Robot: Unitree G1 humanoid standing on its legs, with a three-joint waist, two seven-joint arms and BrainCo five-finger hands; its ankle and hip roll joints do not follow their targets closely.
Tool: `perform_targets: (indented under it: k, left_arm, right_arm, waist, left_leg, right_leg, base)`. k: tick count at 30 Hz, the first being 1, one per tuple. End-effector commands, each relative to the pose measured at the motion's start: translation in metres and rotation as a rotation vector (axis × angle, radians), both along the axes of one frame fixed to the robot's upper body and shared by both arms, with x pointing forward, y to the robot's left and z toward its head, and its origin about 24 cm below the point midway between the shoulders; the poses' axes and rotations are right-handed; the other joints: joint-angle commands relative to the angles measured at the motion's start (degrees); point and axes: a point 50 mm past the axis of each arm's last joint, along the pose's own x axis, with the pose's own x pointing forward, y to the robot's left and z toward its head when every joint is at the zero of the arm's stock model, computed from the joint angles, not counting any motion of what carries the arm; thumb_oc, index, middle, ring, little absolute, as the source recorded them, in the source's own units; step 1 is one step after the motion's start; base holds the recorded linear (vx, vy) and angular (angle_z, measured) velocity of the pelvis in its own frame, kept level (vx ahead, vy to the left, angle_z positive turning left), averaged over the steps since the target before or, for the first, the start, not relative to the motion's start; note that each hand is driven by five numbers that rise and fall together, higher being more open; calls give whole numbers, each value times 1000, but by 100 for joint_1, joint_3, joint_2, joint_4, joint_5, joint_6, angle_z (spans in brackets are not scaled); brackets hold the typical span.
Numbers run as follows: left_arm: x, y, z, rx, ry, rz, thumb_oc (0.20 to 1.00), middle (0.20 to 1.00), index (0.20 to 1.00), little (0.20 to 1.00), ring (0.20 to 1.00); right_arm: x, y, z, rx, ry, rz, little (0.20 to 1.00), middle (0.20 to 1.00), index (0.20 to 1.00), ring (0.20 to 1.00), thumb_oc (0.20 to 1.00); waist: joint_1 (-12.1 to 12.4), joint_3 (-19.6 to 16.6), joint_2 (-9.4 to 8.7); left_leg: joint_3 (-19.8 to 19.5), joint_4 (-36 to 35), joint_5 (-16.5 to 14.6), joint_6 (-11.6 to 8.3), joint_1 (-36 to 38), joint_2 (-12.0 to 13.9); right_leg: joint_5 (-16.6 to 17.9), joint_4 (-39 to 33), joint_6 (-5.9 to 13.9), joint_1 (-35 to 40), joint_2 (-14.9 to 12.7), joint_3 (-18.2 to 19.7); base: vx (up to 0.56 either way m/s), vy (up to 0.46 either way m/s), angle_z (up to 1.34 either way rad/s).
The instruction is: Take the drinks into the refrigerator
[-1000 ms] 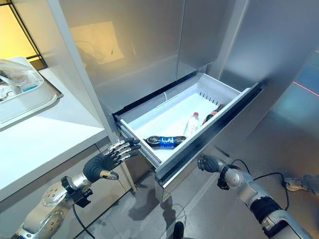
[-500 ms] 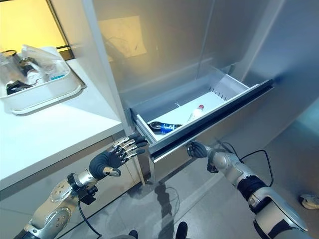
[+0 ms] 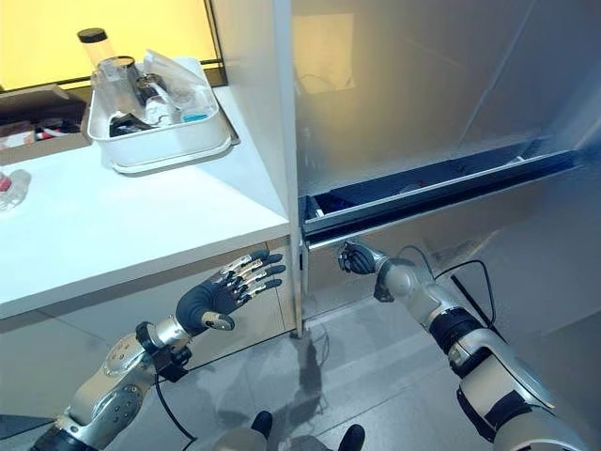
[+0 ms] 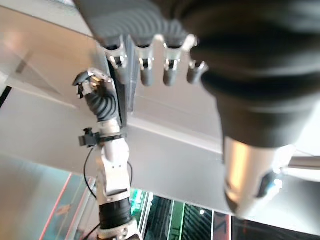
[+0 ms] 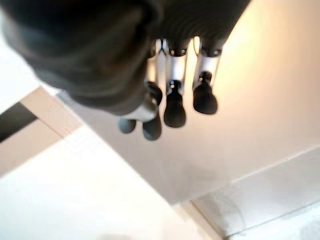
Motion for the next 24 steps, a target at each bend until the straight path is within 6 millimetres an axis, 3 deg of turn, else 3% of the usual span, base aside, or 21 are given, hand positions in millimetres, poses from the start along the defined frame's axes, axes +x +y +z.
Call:
perform_targets:
  k: [1,24]
  left_arm:
    - [-1,-19,20,-78,-82,-92,1000,1000,1000,1000,1000]
    - [-3,-15,21,-85,-87,-76,1000,1000,1000,1000,1000]
  right_arm:
    - [21,10,49,-28,-169,58,200,200,200,200,200]
    - [18,7,42,-2,-146,42,200,200,200,200,200]
  waist:
    - [100,-65,-28]
    - [7,-133,-42]
  left_leg:
    - [-181,-120,-45,313,-214,-165]
    - [-78,-120,-65,310,-152,-157]
  right_leg:
    - [-833,1231,473,117,-417,-8]
    - [-785,1125,462,133,-413,77]
  base:
    - [-12,22,4]
    - [0,0,0]
